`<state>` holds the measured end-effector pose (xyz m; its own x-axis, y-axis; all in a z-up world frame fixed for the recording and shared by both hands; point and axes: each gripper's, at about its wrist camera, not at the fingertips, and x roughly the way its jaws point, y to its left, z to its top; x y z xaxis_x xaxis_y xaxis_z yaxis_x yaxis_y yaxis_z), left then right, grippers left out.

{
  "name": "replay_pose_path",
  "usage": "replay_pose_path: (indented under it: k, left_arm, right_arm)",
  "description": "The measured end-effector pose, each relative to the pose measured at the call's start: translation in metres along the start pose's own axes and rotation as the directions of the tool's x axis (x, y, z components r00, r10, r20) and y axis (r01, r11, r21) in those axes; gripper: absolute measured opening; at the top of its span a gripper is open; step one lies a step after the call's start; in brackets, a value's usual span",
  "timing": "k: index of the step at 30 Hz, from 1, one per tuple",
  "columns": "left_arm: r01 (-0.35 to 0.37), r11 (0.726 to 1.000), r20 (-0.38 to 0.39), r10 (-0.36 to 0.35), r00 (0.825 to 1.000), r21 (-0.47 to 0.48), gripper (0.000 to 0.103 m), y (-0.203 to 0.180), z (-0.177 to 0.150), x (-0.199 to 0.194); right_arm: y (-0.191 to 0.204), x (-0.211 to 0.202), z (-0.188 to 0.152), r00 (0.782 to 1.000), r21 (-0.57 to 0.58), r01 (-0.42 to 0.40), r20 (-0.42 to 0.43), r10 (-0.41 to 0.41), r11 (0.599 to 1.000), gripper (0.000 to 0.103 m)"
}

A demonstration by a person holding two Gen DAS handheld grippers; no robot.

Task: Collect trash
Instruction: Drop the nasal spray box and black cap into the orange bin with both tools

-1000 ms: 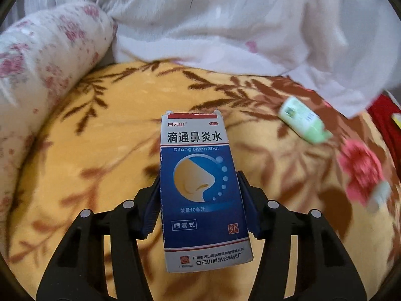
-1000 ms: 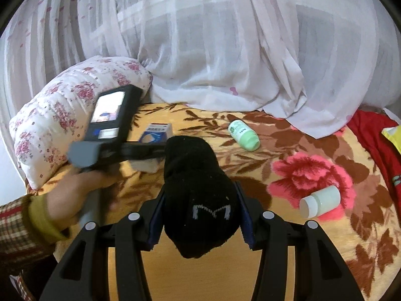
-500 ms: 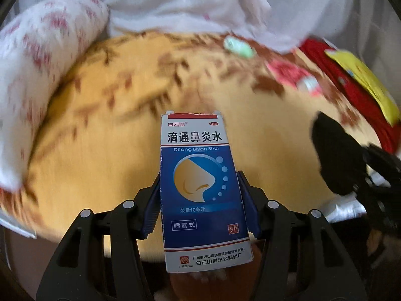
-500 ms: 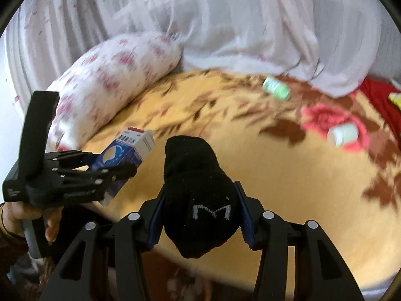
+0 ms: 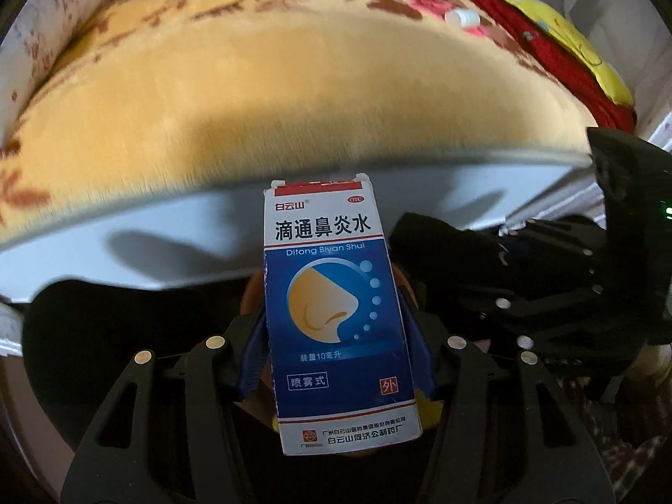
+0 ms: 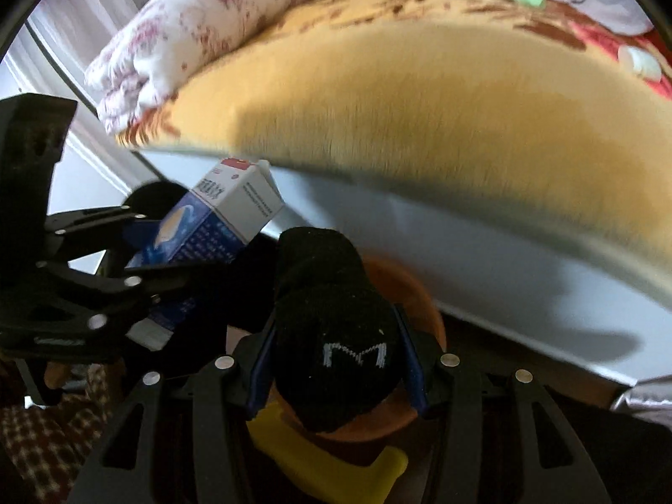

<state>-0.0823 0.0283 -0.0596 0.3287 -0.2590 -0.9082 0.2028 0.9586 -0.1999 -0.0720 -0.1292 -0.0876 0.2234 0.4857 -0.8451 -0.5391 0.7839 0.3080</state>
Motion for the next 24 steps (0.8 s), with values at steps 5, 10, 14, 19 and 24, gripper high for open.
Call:
replay_pose_path:
  k: [5,10,14,19,24]
  left_arm:
    - [-0.041,0.999,-0.036,0.04,0.999,-0.02,0.072,0.01,-0.01,-0.002]
    - [-0.076,0.997,-0.064,0.073,0.995,-0.034,0.074,0.02,-0.013,-0.005]
    - [-0.076,0.996,-0.046,0.073,0.996,-0.052,0.074,0.023,-0.008,-0.008]
    - [-0.053,0.997,0.034,0.055,0.998,-0.051,0.074,0.016,0.009,-0.019]
    - [-0.026,0.999,0.17,0.032,0.985,-0.037,0.074,0.004,0.038,-0.034]
  right_arm:
    - [-0.002,0.014,-0.016,0.997,0.0,0.016,-0.081,-0.016,1.0,0.061]
    - [-0.011,0.008,-0.015,0.999,0.042,0.011,-0.05,-0.009,0.999,0.067]
    - [-0.018,-0.005,-0.006,1.0,0.048,0.022,-0.008,-0.022,0.999,0.068]
    - [-0.035,-0.032,0.01,0.996,0.051,0.052,0.074,-0.056,0.997,0.068]
    - [-0.065,-0.07,0.052,0.968,0.095,0.124,0.205,-0.141,0.988,0.069]
